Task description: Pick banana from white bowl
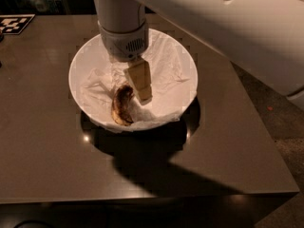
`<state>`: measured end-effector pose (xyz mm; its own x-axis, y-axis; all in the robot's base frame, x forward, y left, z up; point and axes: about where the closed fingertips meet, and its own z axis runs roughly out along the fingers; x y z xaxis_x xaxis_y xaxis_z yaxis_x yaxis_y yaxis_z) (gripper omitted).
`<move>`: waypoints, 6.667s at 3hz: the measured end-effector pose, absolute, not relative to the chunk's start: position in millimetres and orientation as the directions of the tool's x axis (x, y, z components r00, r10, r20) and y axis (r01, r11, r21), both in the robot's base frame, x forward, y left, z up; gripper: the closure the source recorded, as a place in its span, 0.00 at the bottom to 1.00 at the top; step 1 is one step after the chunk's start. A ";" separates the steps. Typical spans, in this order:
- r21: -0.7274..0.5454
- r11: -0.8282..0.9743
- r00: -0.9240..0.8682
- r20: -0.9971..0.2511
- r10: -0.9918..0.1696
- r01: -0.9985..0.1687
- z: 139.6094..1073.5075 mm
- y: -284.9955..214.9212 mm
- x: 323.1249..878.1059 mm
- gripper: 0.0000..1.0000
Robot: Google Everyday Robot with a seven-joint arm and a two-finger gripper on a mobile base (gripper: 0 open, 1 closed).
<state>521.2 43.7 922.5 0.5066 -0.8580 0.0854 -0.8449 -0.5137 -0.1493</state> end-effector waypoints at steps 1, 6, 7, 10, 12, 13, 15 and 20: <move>-0.134 -0.540 0.530 0.100 -0.842 -0.831 913.7 44.0 508.9 0.22; -0.064 -0.670 0.650 0.193 -0.735 -0.739 888.2 32.9 502.4 0.28; -0.059 -0.689 0.668 0.200 -0.717 -0.722 885.2 28.5 510.3 0.27; -0.055 -0.747 0.722 0.216 -0.657 -0.663 883.9 38.1 531.7 0.27; -0.047 -0.761 0.739 0.208 -0.641 -0.647 878.6 47.0 537.1 0.28; -0.036 -0.764 0.744 0.199 -0.637 -0.645 871.3 49.1 538.9 0.28; -0.024 -0.764 0.750 0.175 -0.638 -0.645 855.2 50.4 540.3 0.28; -0.029 -0.734 0.725 0.135 -0.676 -0.679 844.9 53.2 534.9 1.00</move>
Offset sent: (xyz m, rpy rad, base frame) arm -0.0494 -0.0043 -0.0317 -0.1111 0.0638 0.0952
